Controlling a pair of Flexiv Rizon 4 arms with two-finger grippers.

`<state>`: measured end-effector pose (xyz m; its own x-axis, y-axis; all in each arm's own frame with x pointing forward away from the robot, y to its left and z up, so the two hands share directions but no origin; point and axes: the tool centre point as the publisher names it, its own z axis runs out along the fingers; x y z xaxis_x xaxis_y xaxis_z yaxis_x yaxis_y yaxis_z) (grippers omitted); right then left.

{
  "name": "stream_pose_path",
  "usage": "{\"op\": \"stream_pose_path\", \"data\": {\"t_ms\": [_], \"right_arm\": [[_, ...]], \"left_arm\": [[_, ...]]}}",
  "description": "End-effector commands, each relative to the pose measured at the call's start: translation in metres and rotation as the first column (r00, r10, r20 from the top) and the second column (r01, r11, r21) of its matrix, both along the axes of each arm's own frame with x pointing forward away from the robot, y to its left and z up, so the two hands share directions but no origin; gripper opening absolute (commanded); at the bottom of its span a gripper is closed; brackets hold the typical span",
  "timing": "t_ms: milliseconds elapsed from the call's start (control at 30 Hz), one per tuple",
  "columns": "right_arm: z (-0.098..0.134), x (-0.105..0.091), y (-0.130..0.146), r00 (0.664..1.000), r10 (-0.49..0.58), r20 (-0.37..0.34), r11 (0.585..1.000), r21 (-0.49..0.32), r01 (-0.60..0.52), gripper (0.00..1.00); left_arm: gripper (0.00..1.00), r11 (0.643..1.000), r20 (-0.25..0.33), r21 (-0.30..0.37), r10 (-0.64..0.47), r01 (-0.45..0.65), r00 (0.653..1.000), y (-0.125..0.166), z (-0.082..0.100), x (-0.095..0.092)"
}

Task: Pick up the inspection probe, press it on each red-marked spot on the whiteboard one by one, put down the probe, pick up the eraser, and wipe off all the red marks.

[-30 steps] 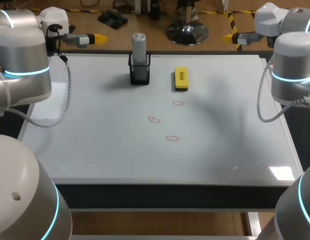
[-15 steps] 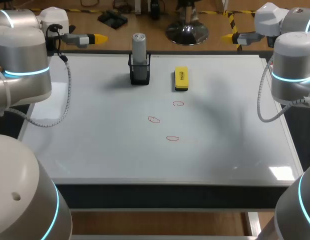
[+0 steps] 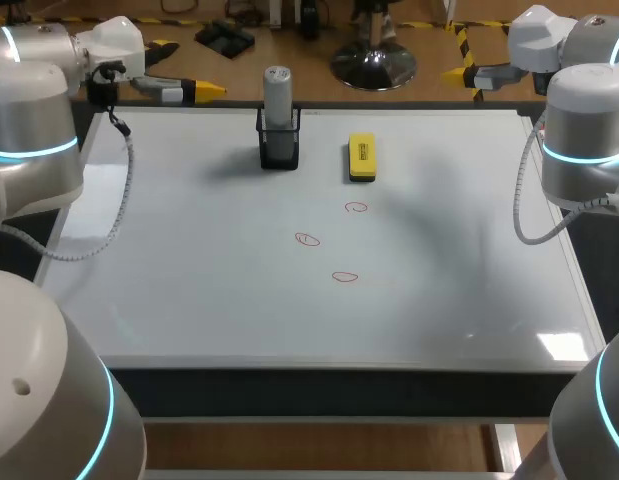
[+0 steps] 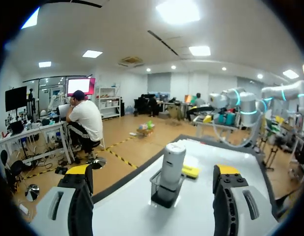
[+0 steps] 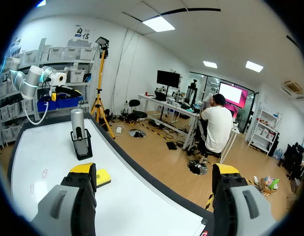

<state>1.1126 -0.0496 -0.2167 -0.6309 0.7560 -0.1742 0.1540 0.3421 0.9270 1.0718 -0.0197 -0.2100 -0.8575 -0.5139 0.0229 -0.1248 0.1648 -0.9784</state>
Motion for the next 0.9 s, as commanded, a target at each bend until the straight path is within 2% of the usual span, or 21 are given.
{"op": "stream_pose_path", "data": {"t_ms": [33, 267, 533, 667, 800, 900], "right_arm": [[0.0, 0.001, 0.0, 1.0, 0.001, -0.001, 1.0, 0.0, -0.001, 1.0], [0.0, 0.001, 0.0, 1.0, 0.001, -0.001, 1.0, 0.0, -0.001, 1.0], [0.0, 0.001, 0.0, 1.0, 0.001, -0.001, 1.0, 0.0, -0.001, 1.0], [0.0, 0.001, 0.0, 1.0, 0.001, -0.001, 1.0, 0.0, -0.001, 1.0], [0.0, 0.001, 0.0, 1.0, 0.001, -0.001, 1.0, 0.0, -0.001, 1.0], [0.0, 0.001, 0.0, 1.0, 0.001, -0.001, 1.0, 0.0, -0.001, 1.0]], "left_arm": [[1.0, 0.977, 0.068, -0.083, -0.191, 0.196, 0.979, 0.002, -0.003, -0.003], [1.0, 0.91, 0.122, -0.117, -0.383, 0.397, 0.915, -0.015, -0.003, -0.008], [1.0, 0.861, 0.125, -0.188, -0.457, 0.473, 0.881, -0.037, -0.012, -0.009], [1.0, 0.866, 0.106, -0.179, -0.456, 0.468, 0.884, -0.052, -0.02, -0.007], [1.0, 0.86, 0.101, -0.215, -0.452, 0.463, 0.886, -0.063, -0.027, -0.006], [1.0, 0.86, 0.093, -0.214, -0.454, 0.463, 0.886, -0.074, -0.033, -0.005]]}}
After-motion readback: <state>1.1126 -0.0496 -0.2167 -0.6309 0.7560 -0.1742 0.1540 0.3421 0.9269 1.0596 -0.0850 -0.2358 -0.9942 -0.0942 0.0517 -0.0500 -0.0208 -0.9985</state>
